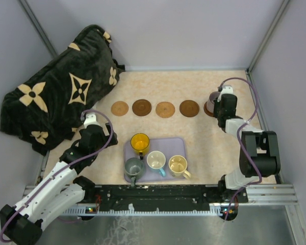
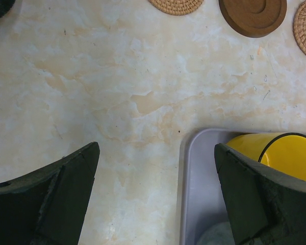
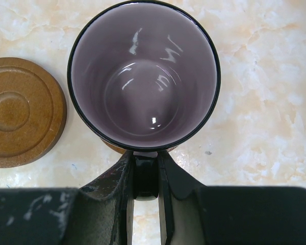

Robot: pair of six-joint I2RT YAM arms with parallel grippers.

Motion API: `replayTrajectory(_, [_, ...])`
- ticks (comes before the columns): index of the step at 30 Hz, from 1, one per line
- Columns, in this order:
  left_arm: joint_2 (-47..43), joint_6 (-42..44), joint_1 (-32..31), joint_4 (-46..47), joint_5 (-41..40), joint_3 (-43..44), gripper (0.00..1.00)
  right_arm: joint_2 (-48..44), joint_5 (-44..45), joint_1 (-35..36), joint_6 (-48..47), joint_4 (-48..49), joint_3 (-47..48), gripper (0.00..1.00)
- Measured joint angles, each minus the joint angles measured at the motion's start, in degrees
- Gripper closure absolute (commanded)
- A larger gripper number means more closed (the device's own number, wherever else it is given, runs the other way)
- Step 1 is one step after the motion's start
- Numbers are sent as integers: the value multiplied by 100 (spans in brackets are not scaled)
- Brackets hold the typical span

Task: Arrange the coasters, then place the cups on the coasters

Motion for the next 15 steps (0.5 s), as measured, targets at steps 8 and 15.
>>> replayTrajectory(8, [-2, 0, 0, 2, -2, 0, 0, 4, -13, 7, 0, 7, 0, 84])
replayTrajectory(15, [-20, 0, 0, 2, -4, 0, 0, 2, 63, 81, -2, 50, 0, 59])
